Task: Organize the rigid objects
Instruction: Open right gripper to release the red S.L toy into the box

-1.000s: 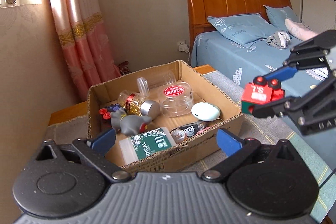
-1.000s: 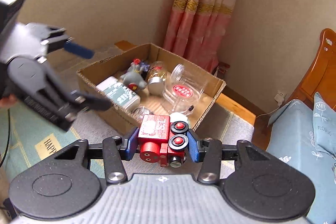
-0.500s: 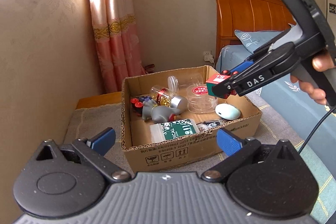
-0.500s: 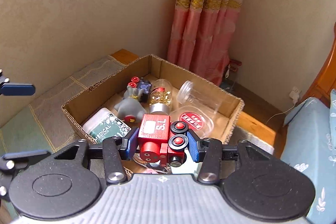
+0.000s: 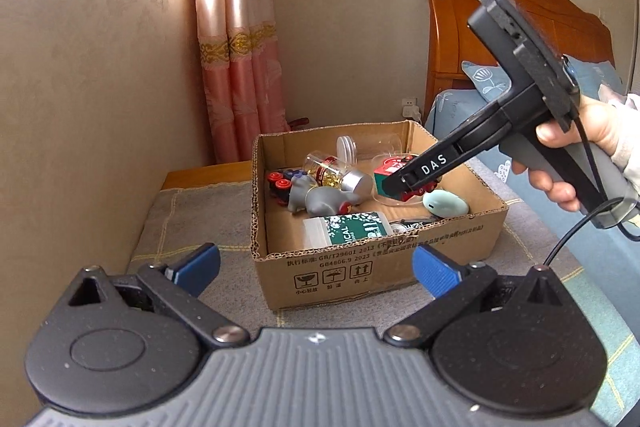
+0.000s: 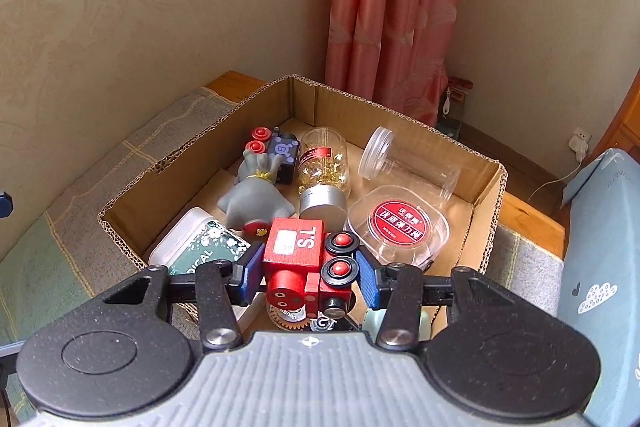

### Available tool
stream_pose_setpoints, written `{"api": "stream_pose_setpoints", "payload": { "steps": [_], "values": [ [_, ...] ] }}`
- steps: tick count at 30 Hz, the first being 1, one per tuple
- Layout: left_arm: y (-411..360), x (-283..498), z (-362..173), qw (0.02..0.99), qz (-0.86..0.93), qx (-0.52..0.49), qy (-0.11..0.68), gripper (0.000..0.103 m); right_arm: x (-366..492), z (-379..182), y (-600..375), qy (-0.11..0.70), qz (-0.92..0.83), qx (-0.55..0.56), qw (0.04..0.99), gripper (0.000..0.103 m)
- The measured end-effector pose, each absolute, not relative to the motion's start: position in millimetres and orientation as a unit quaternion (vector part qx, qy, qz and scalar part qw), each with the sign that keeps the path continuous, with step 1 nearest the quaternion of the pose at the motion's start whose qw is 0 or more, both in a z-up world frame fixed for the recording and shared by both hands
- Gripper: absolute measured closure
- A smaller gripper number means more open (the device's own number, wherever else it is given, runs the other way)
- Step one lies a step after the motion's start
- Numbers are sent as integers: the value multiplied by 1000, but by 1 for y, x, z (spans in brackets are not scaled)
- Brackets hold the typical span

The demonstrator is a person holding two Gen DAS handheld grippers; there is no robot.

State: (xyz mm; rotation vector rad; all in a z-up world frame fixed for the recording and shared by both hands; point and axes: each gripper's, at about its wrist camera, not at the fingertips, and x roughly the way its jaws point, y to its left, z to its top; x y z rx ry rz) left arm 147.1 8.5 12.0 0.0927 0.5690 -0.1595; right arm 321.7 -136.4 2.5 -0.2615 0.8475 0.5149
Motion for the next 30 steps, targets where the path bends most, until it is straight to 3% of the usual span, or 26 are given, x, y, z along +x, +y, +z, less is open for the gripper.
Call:
{"api": "stream_pose_setpoints", "payload": {
  "steps": [13, 14, 15, 17, 18, 30],
  "values": [
    [12, 139, 14, 957, -70, 41, 280, 1, 327, -4, -129, 411, 236, -117, 873, 49],
    [12, 138, 14, 957, -69, 41, 280, 1, 327, -4, -129, 411, 235, -117, 873, 42],
    [13, 138, 14, 957, -68, 40, 280, 1, 327, -3, -129, 410, 237, -116, 873, 27],
    [13, 138, 14, 956, -68, 40, 281, 1, 323, 1, -129, 396, 237, -114, 880, 7],
    [13, 137, 14, 956, -69, 40, 281, 1, 321, 3, -129, 388, 237, -114, 883, 2],
    [14, 133, 19, 958, -65, 37, 276, 1, 301, 29, -135, 356, 222, -95, 903, 0]
  ]
}}
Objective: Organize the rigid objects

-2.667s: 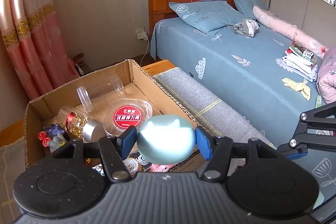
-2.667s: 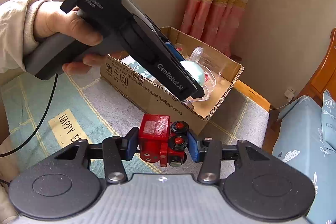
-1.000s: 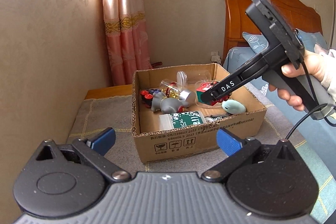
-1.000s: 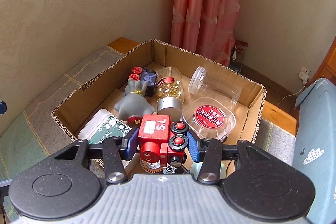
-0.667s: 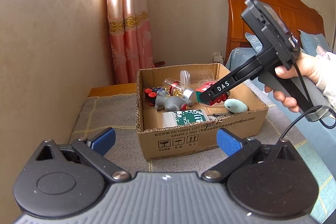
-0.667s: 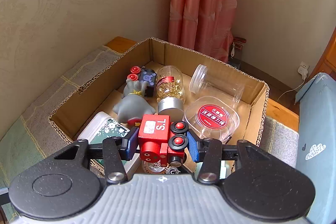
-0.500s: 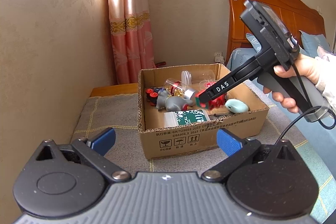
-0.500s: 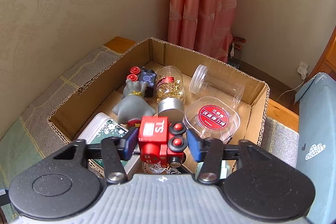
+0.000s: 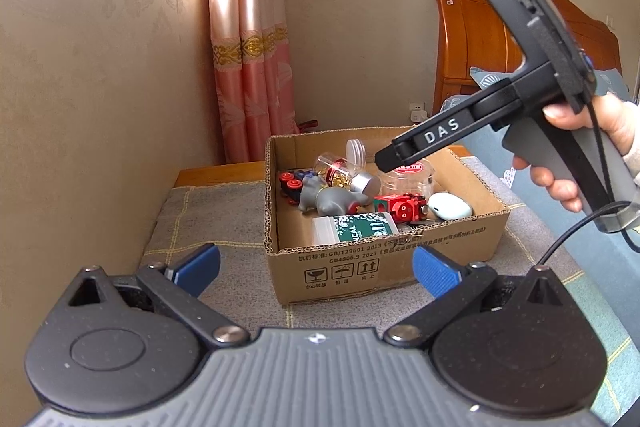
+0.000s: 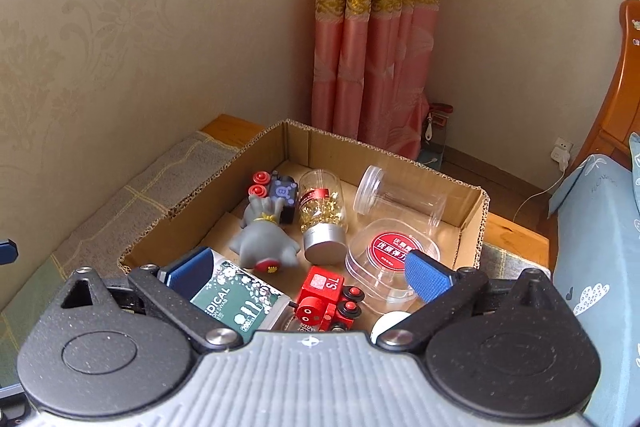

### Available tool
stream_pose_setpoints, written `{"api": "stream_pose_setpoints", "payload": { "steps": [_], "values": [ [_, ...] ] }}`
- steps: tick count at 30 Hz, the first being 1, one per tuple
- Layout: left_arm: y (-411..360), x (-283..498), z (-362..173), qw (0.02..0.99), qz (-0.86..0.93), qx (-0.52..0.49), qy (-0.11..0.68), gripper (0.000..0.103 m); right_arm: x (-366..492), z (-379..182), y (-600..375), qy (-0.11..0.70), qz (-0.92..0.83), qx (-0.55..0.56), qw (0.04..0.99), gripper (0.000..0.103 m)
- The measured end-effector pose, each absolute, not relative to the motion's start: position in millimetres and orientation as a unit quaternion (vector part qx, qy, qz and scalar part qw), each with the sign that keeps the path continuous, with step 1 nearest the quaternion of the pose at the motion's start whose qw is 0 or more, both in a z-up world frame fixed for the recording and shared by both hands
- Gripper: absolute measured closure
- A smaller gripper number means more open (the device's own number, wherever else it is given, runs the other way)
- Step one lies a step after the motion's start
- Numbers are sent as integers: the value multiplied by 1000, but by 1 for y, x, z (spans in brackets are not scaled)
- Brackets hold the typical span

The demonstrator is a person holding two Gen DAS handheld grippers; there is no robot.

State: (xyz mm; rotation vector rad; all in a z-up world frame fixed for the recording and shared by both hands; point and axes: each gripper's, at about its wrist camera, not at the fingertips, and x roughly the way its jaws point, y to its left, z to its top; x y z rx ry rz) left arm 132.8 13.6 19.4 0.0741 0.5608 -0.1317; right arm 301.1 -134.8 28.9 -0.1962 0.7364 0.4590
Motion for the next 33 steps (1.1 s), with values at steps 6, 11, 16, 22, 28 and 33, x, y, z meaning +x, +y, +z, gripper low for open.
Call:
{"api": "stream_pose_setpoints", "payload": {
  "steps": [6, 11, 16, 22, 28, 33],
  "values": [
    [14, 134, 21, 958, -53, 34, 280, 1, 281, 43, -144, 356, 189, -93, 911, 0],
    [13, 134, 19, 956, -49, 26, 287, 1, 253, 47, -157, 352, 148, -85, 920, 0],
    [10, 134, 16, 952, -22, 36, 304, 1, 223, 30, -165, 365, 77, -84, 924, 0],
    [10, 133, 14, 943, 0, 32, 330, 1, 194, 1, -179, 399, 18, -15, 917, 0],
    [8, 130, 15, 935, 18, 27, 353, 1, 168, -5, -174, 402, 8, 0, 916, 0],
    [4, 125, 20, 932, 20, 31, 359, 1, 156, 4, -165, 390, 2, -18, 921, 0]
  ]
}}
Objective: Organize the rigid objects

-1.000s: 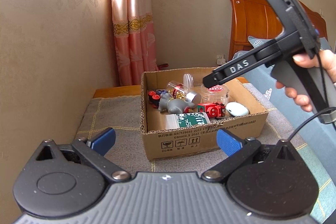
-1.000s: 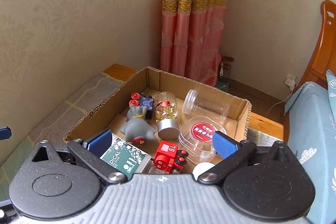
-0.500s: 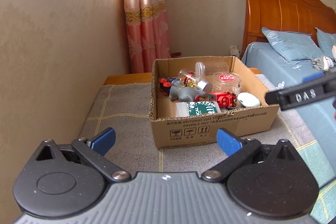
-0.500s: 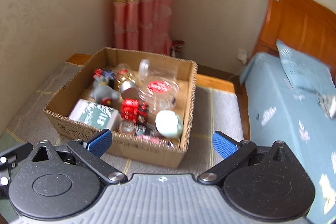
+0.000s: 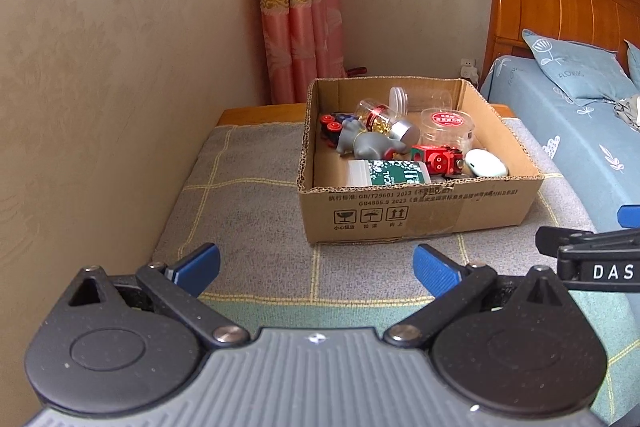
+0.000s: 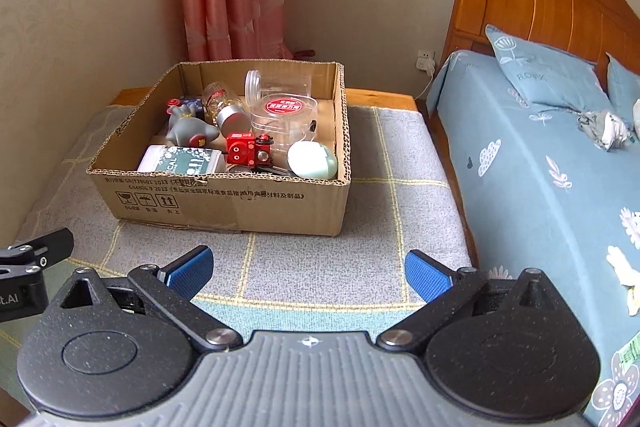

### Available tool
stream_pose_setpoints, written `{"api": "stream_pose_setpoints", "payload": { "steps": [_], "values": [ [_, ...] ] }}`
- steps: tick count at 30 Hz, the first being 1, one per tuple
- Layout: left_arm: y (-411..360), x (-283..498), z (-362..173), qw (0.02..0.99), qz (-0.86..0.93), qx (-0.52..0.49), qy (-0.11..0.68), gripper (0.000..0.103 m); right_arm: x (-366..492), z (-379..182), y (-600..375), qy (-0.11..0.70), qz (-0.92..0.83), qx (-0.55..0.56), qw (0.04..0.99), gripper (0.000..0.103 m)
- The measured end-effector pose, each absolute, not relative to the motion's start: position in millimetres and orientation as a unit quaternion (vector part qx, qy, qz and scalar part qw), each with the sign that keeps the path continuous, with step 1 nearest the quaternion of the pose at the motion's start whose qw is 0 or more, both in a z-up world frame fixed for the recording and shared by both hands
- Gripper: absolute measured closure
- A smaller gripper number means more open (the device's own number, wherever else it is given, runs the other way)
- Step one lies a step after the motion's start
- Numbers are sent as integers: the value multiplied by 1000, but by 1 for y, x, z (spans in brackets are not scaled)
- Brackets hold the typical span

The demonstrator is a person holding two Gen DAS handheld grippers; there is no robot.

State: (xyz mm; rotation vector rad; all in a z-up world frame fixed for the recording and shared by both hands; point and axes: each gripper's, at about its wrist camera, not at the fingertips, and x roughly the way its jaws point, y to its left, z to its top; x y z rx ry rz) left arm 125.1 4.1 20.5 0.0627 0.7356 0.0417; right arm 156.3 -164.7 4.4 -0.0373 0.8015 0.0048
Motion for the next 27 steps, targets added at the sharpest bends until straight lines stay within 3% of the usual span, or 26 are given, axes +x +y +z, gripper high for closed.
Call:
{"api": "stream_pose_setpoints", "payload": {
  "steps": [27],
  "values": [
    [4, 119, 35, 938, 34, 29, 345, 1, 151, 15, -153, 379, 12, -15, 925, 0]
  ]
}}
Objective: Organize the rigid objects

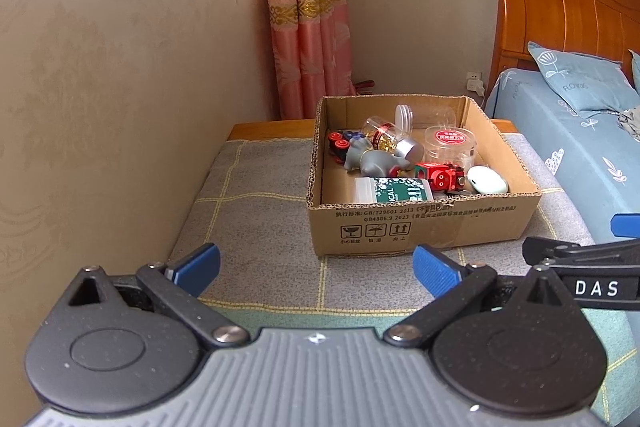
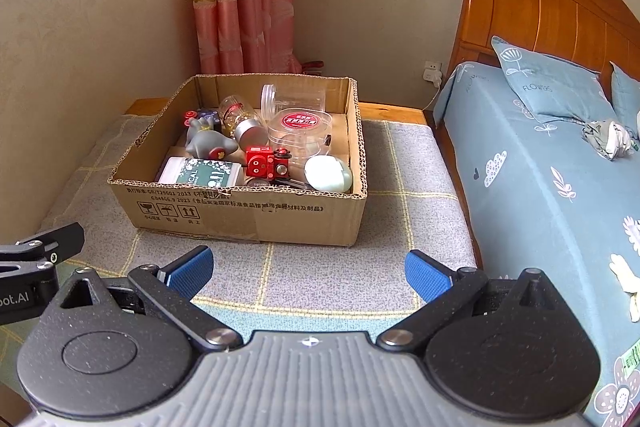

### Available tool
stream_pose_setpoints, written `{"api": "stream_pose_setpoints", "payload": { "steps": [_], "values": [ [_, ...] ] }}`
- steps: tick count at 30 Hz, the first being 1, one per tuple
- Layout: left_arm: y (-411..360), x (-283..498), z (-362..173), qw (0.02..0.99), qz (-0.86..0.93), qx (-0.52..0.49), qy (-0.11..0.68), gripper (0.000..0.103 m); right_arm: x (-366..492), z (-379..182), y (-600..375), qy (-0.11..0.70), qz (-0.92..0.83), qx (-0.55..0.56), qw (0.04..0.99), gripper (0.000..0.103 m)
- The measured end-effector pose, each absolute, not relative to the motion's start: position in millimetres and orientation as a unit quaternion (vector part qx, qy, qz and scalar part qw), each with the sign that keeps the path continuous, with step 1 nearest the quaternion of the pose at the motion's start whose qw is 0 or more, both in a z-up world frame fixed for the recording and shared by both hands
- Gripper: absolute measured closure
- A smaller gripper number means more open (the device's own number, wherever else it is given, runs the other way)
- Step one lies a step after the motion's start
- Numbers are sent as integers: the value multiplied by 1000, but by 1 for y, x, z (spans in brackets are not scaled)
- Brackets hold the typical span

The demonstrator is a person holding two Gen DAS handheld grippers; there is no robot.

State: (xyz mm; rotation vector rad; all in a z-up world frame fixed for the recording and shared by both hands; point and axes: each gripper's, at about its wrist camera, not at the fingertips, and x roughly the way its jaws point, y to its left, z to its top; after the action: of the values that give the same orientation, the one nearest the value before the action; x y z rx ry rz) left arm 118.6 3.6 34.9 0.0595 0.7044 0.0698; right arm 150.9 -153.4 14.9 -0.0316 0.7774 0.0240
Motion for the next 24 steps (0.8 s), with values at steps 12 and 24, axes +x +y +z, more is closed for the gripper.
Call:
{"api": "stream_pose_setpoints", "payload": {
  "steps": [12, 24],
  "values": [
    [4, 119, 35, 938, 33, 28, 344, 1, 149, 17, -155, 376, 11, -15, 926, 0],
    [7, 120, 32, 937, 28, 25, 346, 1, 151, 16, -152, 380, 7, -22, 925, 0]
  ]
}}
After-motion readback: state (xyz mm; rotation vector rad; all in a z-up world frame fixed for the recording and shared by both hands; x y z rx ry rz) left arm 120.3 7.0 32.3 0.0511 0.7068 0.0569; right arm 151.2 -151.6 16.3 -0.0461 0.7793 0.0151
